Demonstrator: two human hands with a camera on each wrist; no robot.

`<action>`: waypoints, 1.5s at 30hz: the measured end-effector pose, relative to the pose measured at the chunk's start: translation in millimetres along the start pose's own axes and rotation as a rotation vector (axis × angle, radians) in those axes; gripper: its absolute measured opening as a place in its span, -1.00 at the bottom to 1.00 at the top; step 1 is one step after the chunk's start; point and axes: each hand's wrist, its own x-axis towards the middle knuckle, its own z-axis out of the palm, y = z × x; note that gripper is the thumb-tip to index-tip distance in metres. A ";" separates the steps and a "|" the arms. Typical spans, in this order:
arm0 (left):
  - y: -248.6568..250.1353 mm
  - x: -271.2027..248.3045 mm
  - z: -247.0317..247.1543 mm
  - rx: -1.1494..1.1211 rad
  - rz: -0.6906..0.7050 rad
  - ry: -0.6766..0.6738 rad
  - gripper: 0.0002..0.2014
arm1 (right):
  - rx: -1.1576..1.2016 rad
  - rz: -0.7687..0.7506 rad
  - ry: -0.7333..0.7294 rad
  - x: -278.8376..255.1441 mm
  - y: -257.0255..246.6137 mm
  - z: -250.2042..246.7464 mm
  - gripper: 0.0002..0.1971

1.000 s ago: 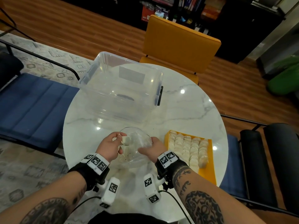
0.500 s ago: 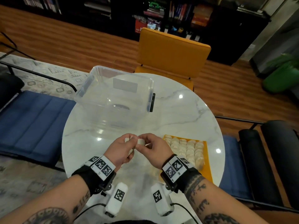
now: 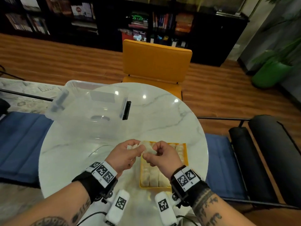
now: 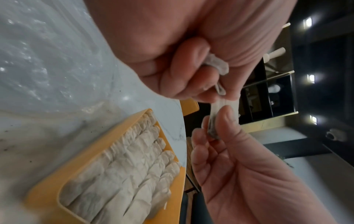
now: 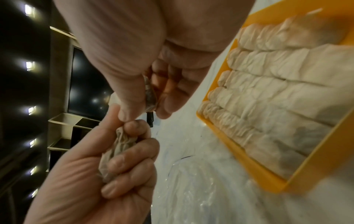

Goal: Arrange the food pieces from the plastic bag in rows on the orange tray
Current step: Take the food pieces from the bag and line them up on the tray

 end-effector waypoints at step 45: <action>-49.6 40.9 19.7 1.147 -0.038 0.151 -0.48 | -1.274 0.235 -0.407 17.3 31.0 -110.9 -0.93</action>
